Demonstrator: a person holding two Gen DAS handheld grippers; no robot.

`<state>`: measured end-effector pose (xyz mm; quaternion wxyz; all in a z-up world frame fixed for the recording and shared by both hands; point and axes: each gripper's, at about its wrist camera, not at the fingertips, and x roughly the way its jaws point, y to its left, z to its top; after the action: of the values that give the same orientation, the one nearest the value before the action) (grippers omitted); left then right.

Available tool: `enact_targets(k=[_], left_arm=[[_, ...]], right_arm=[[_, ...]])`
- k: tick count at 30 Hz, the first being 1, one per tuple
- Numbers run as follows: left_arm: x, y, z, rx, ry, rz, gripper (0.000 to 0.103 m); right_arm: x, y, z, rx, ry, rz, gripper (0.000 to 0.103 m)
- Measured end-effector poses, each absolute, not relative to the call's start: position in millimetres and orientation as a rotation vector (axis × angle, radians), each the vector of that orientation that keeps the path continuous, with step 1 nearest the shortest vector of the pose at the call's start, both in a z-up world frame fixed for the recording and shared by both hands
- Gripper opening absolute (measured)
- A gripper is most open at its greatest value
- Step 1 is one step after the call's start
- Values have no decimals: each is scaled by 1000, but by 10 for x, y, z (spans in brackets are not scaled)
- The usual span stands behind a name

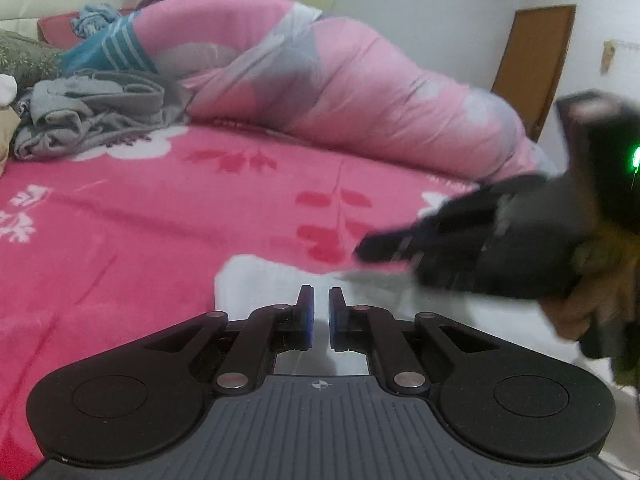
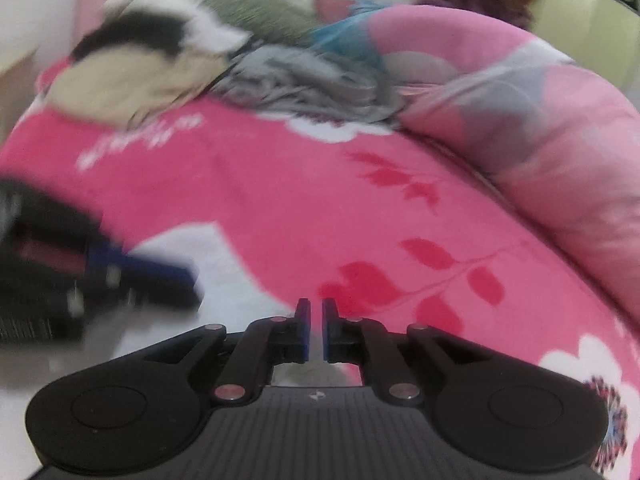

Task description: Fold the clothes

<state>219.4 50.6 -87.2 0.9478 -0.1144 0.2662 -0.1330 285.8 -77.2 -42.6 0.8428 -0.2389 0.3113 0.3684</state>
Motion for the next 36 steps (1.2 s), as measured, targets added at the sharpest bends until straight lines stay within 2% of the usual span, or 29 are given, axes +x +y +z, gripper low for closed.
enact_targets(k=[7, 12, 17, 23, 27, 30, 33, 36], left_arm=[[2237, 528, -902, -240, 571, -244, 6], [2271, 483, -929, -216, 592, -222, 6], [2295, 444, -960, -191, 616, -217, 6], [2331, 479, -985, -211, 639, -223, 6], [2338, 450, -987, -193, 642, -217, 7], [2349, 441, -996, -188, 647, -214, 7], [2348, 442, -1000, -187, 646, -213, 8], [2357, 439, -1007, -187, 650, -213, 8]], right_arm=[[2663, -1262, -23, -465, 637, 708, 6], [2432, -1175, -310, -615, 686, 821, 6], [2645, -1145, -657, -640, 728, 759, 4], [2927, -1548, -541, -489, 724, 566, 5], [2722, -1539, -423, -428, 679, 736, 5], [2667, -1469, -538, -501, 708, 799, 5], [2857, -1665, -661, -547, 739, 624, 5], [3019, -2088, -503, -472, 714, 425, 6]])
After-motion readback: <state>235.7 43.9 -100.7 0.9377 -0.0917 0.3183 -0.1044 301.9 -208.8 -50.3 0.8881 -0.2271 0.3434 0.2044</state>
